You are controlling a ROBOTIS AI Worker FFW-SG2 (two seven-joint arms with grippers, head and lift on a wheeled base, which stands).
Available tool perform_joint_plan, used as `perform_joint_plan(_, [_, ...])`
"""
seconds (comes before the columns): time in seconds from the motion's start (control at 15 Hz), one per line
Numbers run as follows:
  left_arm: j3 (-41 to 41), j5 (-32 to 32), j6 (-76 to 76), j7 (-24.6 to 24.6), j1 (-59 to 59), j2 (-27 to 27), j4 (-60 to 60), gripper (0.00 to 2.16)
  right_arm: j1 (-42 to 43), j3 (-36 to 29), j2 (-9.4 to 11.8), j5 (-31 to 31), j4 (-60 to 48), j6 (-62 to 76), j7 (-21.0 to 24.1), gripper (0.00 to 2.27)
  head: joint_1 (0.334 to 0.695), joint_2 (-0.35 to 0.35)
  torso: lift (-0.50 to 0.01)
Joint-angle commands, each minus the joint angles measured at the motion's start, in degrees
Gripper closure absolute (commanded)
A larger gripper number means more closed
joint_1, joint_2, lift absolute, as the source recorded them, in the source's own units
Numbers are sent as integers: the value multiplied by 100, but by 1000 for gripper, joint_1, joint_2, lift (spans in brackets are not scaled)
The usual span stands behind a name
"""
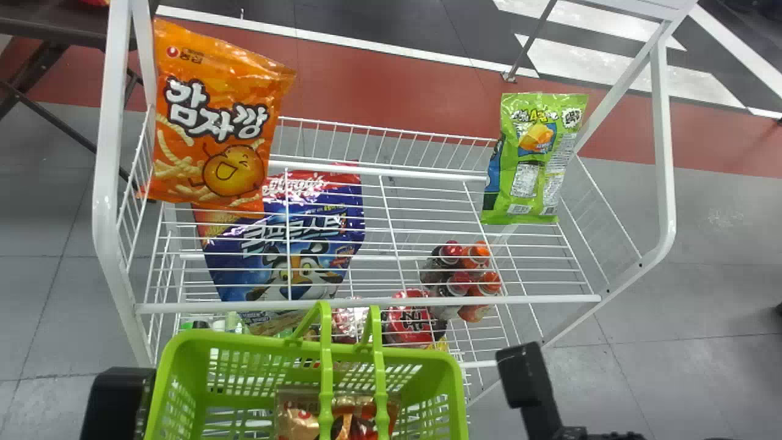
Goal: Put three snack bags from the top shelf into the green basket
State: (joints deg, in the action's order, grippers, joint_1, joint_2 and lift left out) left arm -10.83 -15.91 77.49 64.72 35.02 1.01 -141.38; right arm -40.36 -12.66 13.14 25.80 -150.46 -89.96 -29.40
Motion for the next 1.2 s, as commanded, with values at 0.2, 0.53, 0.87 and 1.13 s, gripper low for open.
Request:
perform_joint_plan(0.2, [11, -18, -1, 6, 14, 14, -39, 1507, -7, -475, 30, 153, -203, -12, -224, 6, 695, -350, -45])
perform_joint_plan(0.53, [20, -35, -1, 6, 31, 14, -56, 1507, -7, -1230, -101, 434, -335, 193, -514, 63, 695, -350, -45])
perform_joint_plan(0.87, [-33, -18, -19, -3, 93, 5, -91, 1507, 345, -1687, -277, 285, 25, 4008, -453, 63, 695, -350, -45])
perform_joint_plan(1.13, [-42, 18, -54, 6, 172, -4, -118, 1507, 1663, -1556, -128, -225, 1361, 5150, -84, 63, 695, -350, -45])
